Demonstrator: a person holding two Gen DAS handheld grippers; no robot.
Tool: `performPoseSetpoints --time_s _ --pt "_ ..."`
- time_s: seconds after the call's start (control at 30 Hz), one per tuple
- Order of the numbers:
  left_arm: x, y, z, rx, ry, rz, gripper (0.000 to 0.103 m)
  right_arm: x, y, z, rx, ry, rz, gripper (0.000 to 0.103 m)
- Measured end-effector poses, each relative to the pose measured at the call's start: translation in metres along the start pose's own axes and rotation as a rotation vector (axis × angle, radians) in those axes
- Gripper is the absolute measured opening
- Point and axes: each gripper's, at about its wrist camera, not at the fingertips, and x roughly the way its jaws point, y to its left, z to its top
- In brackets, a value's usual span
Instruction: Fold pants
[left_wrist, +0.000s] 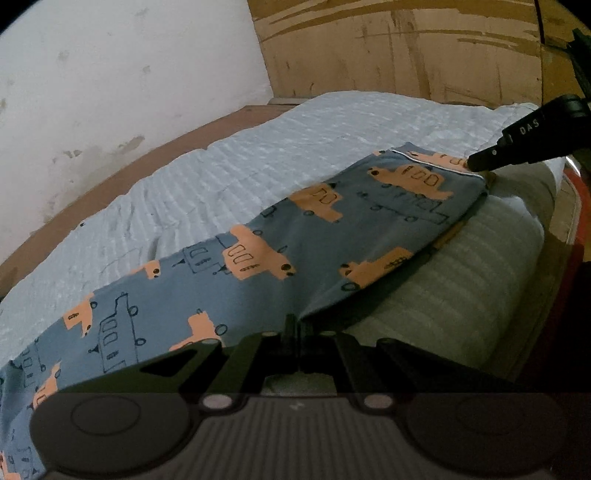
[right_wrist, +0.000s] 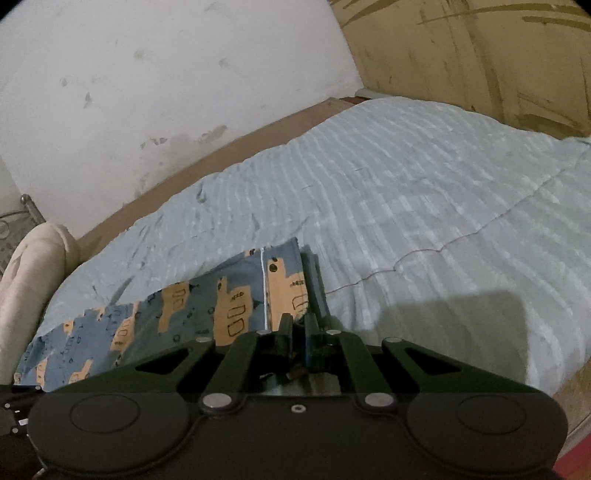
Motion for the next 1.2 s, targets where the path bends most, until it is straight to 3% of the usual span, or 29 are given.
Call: performPoseSetpoints --time_s 0.13,0.2,0.33,0.47,0.53,0.57,0.6,0.63,0.67,0.7,0.77,0.83,0.9,1.0,1.2 --pt "-0.001 -0.001 -0.001 -0.005 0.004 0.004 0.000 0.002 0.000 0.001 0.003 0.013 0.009 0.017" --pt "-0.002 -0.002 -0.001 -0.012 0.002 0.008 0.000 -0.001 0.003 0.000 -0.014 0.006 -0.008 0.006" --pt "-0.013 -0.002 0.004 -0.033 -0.054 0.019 0.000 -0.014 0.016 -0.001 -0.099 -0.045 -0.035 0.005" --pt "-0.002 -0.006 0.002 -0.014 0.002 0.013 0.001 -0.006 0.018 -0.004 -0.125 -0.026 -0.089 0.005" --pt "-0.003 -0.006 0.000 -0.011 0.001 0.005 0.005 -0.001 0.018 -0.008 -0.132 -0.017 -0.108 0.005" --pt "-0.005 -0.005 -0.001 -0.018 -0.003 0.000 0.015 0.000 0.018 -0.009 -0.132 -0.015 -0.112 0.005" --pt "-0.008 -0.002 -0.001 -0.028 -0.005 -0.011 0.026 -0.001 0.019 -0.010 -0.132 -0.018 -0.116 0.008" --pt "-0.010 0.001 -0.001 -0.039 -0.004 -0.012 0.057 -0.001 0.020 -0.010 -0.134 -0.025 -0.121 0.014" --pt "-0.013 0.004 0.000 -0.052 -0.007 0.002 0.080 -0.003 0.021 -0.010 -0.136 -0.037 -0.132 0.018" --pt "-0.017 0.006 0.000 -0.064 -0.017 0.026 0.084 -0.004 0.023 -0.010 -0.143 -0.055 -0.143 0.023" --pt "-0.024 0.010 0.002 -0.077 -0.039 0.059 0.090 -0.008 0.029 -0.011 -0.172 -0.094 -0.165 0.038" --pt "-0.028 0.016 0.003 -0.094 -0.044 0.091 0.094 -0.008 0.038 -0.011 -0.189 -0.119 -0.166 0.073" --pt "-0.031 0.026 0.003 -0.114 -0.048 0.132 0.096 -0.007 0.049 -0.012 -0.210 -0.132 -0.136 0.081" --pt "-0.040 0.048 0.003 -0.146 -0.041 0.217 0.097 0.003 0.072 -0.018 -0.253 -0.122 -0.081 0.099" --pt "-0.071 0.121 -0.009 -0.228 -0.046 0.406 0.102 0.035 0.128 -0.036 -0.338 -0.052 0.066 0.102"
